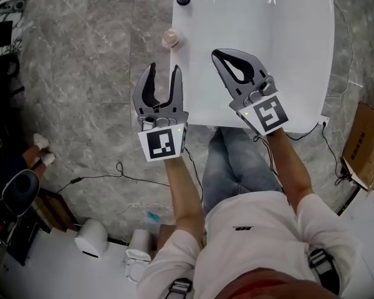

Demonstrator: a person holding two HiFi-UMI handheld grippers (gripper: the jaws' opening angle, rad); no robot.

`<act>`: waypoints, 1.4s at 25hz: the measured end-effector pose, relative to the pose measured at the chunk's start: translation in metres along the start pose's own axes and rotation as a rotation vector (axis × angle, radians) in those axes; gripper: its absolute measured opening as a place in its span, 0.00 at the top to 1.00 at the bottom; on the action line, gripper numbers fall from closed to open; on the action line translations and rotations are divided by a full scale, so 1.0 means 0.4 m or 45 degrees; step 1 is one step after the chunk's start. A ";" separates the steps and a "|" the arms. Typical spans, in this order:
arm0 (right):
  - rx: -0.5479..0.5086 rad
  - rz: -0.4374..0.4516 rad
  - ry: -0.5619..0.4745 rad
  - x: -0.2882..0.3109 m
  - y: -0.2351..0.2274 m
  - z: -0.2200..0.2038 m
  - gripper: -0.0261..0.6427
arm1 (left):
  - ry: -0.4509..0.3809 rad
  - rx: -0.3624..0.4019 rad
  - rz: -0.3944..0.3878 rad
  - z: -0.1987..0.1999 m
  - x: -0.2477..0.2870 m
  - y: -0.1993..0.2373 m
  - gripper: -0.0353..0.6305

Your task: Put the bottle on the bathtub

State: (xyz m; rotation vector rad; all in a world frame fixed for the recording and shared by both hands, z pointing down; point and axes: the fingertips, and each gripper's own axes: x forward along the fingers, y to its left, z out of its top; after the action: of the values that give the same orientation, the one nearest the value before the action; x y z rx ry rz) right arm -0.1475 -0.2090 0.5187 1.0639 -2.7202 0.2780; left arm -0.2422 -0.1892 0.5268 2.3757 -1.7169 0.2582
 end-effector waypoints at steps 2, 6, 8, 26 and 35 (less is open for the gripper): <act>-0.022 0.008 -0.018 -0.029 0.012 0.057 0.97 | -0.026 0.002 0.002 0.057 -0.031 -0.012 0.72; -0.050 0.016 -0.079 -0.094 0.037 0.179 0.97 | -0.055 -0.011 0.017 0.162 -0.102 -0.043 0.82; -0.049 0.024 -0.087 -0.131 0.050 0.216 0.97 | -0.064 -0.014 0.035 0.200 -0.139 -0.063 0.88; -0.134 0.115 -0.105 -0.421 0.181 0.399 0.97 | -0.133 0.025 0.079 0.417 -0.404 -0.194 0.94; -0.156 0.158 -0.124 -0.428 0.212 0.428 0.97 | -0.150 0.024 0.091 0.444 -0.420 -0.203 0.94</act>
State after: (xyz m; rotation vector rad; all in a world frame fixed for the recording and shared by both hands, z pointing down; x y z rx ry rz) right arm -0.1034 -0.0798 0.3016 0.9006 -2.8525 0.0792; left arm -0.2128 -0.0567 0.3079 2.3894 -1.8616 0.1481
